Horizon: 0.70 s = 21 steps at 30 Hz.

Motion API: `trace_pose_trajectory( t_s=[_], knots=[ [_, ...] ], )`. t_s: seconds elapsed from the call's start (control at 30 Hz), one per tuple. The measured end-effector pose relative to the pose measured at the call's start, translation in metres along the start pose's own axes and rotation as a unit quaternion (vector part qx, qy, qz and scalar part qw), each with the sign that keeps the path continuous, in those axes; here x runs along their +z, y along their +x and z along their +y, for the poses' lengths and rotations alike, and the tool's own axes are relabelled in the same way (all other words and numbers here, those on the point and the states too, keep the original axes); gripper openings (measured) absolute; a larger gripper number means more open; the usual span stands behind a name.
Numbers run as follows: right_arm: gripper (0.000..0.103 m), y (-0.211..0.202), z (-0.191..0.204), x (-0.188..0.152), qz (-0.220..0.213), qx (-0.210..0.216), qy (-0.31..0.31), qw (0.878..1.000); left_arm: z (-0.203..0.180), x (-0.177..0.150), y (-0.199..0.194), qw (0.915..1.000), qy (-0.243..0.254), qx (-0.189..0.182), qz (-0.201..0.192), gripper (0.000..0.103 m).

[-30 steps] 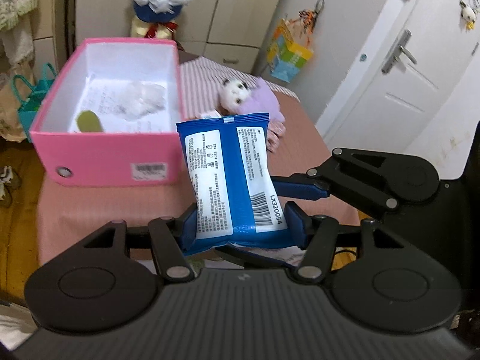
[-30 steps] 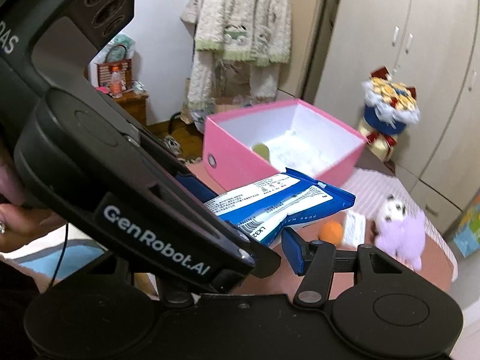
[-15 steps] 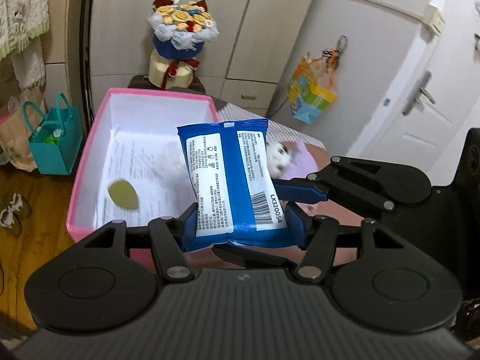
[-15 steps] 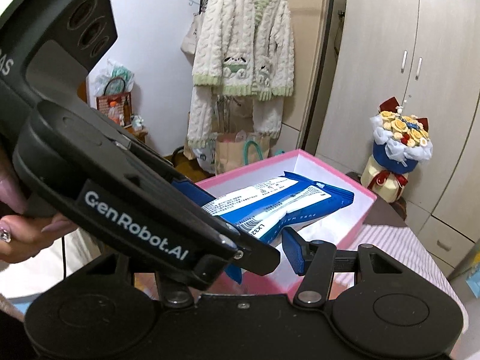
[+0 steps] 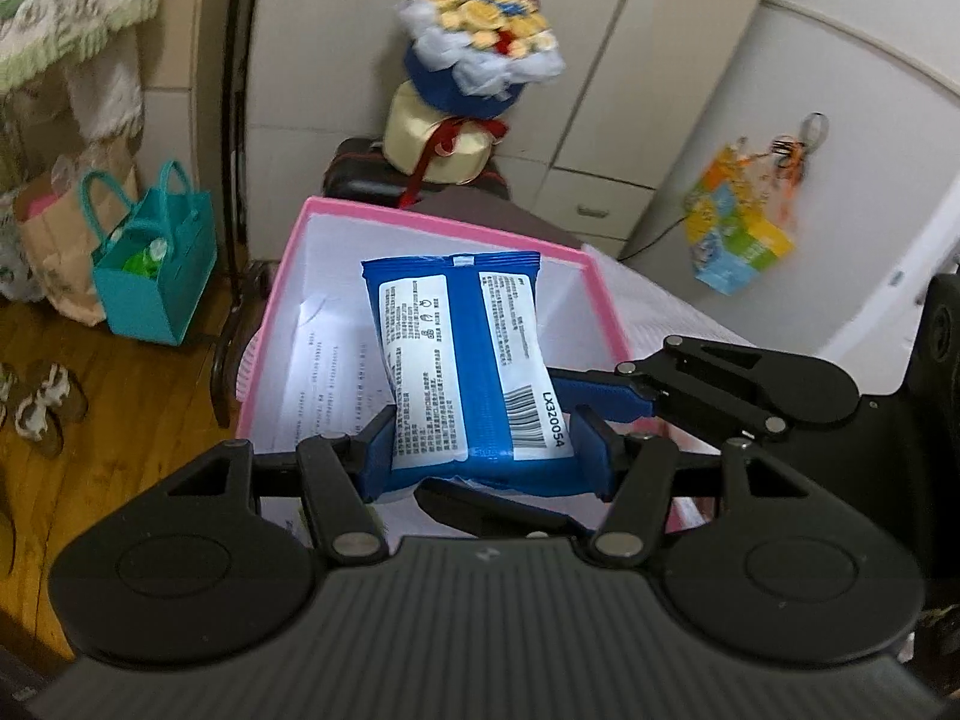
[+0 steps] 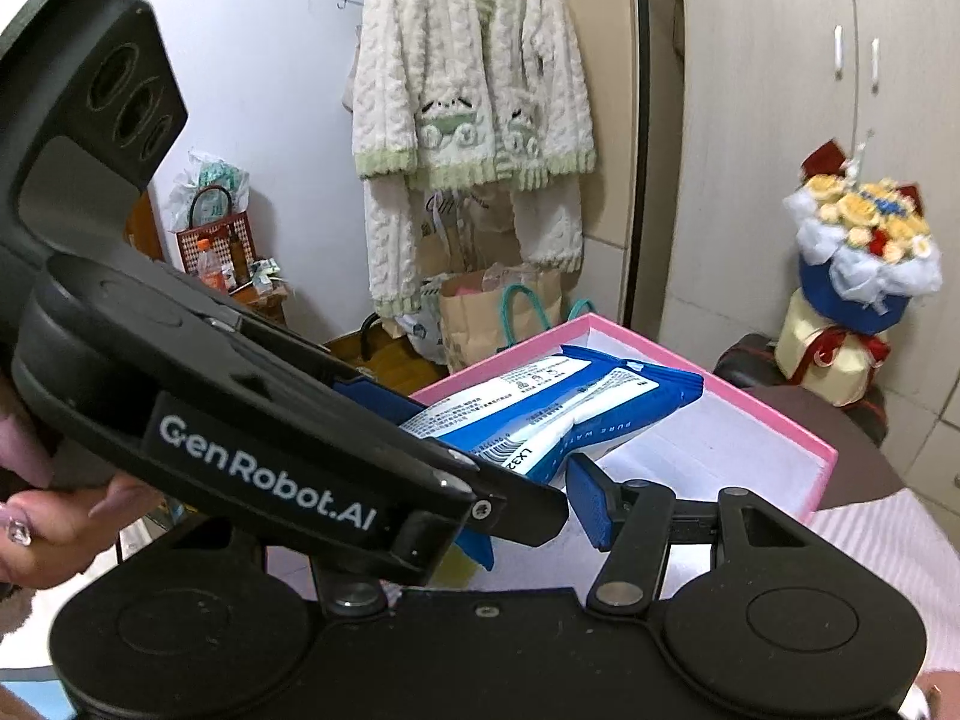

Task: Organize soft objects
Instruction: 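Lower the blue packet into the pink box and open the left tool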

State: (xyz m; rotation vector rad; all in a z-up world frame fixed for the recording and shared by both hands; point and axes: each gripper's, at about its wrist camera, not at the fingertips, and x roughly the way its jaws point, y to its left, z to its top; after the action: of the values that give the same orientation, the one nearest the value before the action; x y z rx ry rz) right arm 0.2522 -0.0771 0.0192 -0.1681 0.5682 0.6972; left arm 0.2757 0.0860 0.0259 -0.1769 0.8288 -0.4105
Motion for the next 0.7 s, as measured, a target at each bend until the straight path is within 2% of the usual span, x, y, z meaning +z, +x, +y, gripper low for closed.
trace_pose_trajectory(
  t_s=[0.13,0.33,0.5,0.63,0.7],
  knots=[
    [0.063,0.026,-0.015,0.003,0.022,0.019,-0.001,1.0,0.012,0.006,0.021,0.9998,-0.016,0.007,0.012,0.059],
    [0.065,0.044,-0.026,0.005,0.033,0.015,-0.004,0.999,0.014,0.013,0.038,0.9996,-0.013,0.024,0.011,0.06],
    [0.065,0.046,-0.029,0.001,0.058,-0.004,-0.017,0.998,0.012,0.008,0.033,0.9974,-0.008,0.07,-0.014,0.061],
    [0.066,0.036,-0.021,-0.006,0.088,-0.026,-0.025,0.996,0.006,0.001,0.012,0.9989,0.007,0.045,-0.011,0.062],
    [0.066,0.025,-0.015,-0.009,0.091,-0.031,-0.03,0.995,0.002,-0.004,-0.002,0.9988,0.016,0.043,-0.018,0.063]
  ],
)
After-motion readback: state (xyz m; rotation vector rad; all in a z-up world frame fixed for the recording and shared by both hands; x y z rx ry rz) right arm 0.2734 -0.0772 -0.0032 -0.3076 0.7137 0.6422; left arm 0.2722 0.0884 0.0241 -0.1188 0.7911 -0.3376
